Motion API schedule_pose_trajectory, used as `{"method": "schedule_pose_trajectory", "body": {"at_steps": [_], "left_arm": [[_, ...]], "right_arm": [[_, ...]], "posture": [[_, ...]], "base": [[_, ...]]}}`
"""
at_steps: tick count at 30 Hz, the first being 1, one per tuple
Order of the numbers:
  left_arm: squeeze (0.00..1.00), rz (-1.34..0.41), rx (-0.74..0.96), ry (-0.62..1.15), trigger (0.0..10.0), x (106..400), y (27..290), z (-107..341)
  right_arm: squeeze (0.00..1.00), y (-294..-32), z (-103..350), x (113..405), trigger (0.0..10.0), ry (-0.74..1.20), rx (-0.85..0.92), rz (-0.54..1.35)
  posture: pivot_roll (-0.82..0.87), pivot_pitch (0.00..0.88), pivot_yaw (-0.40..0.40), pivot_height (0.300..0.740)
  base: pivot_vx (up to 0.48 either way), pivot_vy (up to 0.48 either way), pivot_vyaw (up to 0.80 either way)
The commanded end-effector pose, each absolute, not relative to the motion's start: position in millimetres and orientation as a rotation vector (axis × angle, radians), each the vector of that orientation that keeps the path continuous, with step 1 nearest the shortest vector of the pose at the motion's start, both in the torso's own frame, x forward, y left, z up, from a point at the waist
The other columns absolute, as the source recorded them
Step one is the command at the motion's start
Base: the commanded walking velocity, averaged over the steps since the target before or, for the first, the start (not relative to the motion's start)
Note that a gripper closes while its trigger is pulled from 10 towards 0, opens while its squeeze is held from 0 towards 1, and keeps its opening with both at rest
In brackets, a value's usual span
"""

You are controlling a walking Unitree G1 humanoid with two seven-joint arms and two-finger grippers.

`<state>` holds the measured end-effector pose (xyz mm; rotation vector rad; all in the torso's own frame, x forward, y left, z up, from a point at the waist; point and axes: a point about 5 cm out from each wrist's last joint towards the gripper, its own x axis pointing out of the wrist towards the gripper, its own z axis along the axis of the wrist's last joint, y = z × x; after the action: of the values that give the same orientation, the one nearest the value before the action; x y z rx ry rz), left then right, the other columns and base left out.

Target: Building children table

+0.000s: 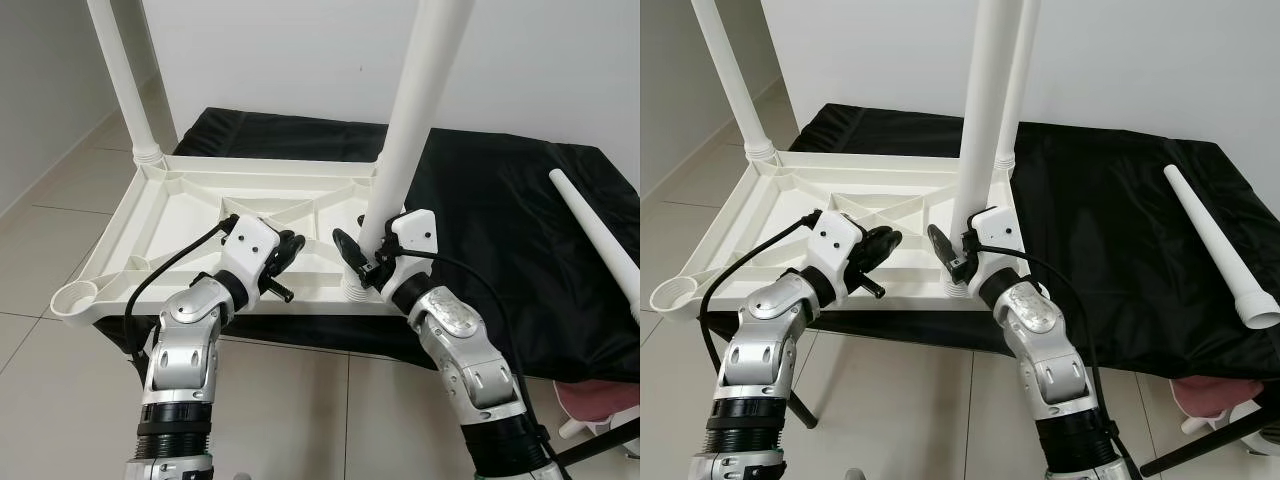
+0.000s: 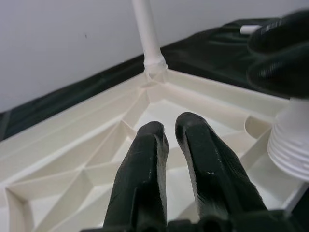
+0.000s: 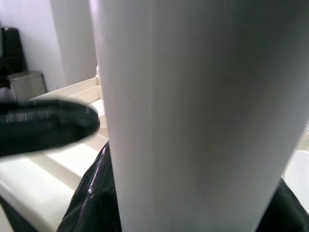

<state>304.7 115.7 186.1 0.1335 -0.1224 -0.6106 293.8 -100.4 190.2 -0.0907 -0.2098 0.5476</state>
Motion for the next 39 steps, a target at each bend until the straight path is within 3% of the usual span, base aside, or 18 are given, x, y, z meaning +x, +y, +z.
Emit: {"method": "schedule_pose_trajectory", "body": {"at_steps": [1, 4, 5, 39], "left_arm": [[0.0, -0.41, 0.101, -0.161, 10.0, 309.6, 121.0, 196.5], [0.0, -0.417, 0.069, -0.183, 10.0, 309.8, 119.0, 204.8], [0.0, -0.418, 0.05, -0.196, 10.0, 309.7, 118.0, 209.4], [0.0, -0.418, 0.05, -0.196, 10.0, 309.7, 118.0, 209.4]], "right_arm": [[0.0, -101.8, 194.2, 291.5, 10.0, -0.236, -0.096, 0.568], [0.0, -104.8, 194.5, 292.5, 10.0, -0.235, -0.104, 0.566], [0.0, -105.9, 194.9, 293.1, 10.0, -0.236, -0.104, 0.563], [0.0, -105.9, 194.9, 293.1, 10.0, -0.236, -0.104, 0.563]], "posture": [[0.04, 0.0, 0.0, 0.74], [0.04, 0.0, 0.0, 0.74], [0.04, 0.01, -0.034, 0.74], [0.04, 0.01, -0.034, 0.74]], "base": [[0.0, 0.0, 0.0], [0.0, 0.0, 0.0], [0.0, 0.0, 0.0], [0.0, 0.0, 0.0]]}}
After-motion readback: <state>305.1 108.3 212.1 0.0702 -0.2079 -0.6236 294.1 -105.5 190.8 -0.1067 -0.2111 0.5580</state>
